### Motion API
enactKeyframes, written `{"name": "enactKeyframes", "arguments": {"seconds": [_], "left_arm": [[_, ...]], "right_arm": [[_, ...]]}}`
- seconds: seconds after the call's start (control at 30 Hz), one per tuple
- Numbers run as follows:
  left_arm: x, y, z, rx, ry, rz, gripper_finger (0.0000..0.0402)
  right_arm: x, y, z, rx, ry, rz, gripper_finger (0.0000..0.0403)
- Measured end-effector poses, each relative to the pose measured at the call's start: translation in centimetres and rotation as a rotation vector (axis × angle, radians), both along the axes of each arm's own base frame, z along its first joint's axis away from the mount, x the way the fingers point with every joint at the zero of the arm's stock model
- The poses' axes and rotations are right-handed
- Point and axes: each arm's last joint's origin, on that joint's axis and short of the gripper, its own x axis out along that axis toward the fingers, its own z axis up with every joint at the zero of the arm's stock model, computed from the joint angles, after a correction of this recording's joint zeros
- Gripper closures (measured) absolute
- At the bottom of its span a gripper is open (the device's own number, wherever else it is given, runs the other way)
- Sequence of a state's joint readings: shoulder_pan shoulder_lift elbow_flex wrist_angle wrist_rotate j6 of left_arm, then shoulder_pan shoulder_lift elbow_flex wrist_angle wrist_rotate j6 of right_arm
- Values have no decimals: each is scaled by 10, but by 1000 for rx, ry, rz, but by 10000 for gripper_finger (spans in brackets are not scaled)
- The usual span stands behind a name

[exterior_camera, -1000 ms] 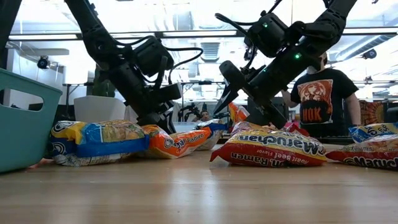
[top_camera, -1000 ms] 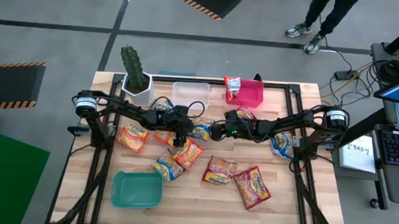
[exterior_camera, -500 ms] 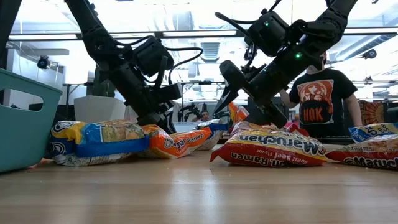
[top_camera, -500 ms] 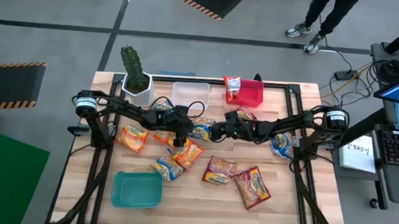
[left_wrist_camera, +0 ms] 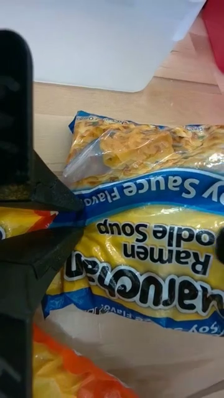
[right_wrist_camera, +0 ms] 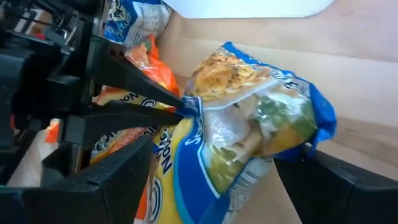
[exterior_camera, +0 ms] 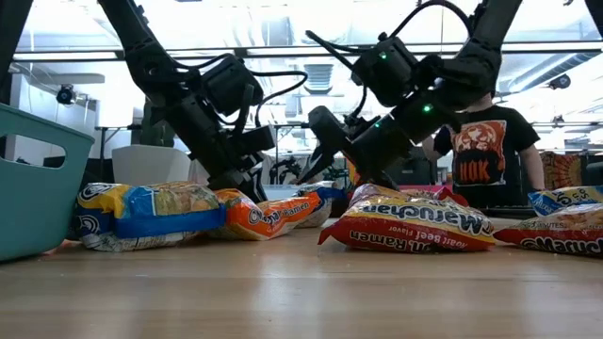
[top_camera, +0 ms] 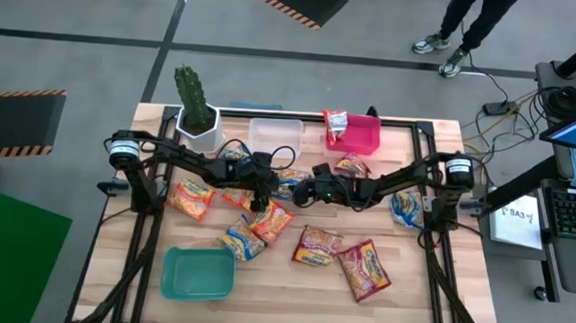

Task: Sort Maruchan noodles
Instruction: Put the blue noodle pack into the white bin

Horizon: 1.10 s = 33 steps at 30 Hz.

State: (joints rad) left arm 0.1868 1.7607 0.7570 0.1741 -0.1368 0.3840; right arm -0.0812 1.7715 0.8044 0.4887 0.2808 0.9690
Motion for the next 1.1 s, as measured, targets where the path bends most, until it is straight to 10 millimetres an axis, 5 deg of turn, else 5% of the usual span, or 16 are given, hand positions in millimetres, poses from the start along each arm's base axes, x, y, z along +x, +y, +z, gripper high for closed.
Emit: {"name": "enactKeyframes", "arguments": {"seconds": [0.37, 0.8, 1.1], "left_arm": [[0, 0, 0, 0, 0, 1, 365], [-2, 0, 6, 2, -7, 0, 365], [-17, -3, 43, -10, -31, 18, 365]], "right_arm": [[7, -5, 6, -25, 3, -35, 113], [5, -5, 5, -32, 31, -19, 346], [2, -2, 31, -46, -17, 70, 390]]}}
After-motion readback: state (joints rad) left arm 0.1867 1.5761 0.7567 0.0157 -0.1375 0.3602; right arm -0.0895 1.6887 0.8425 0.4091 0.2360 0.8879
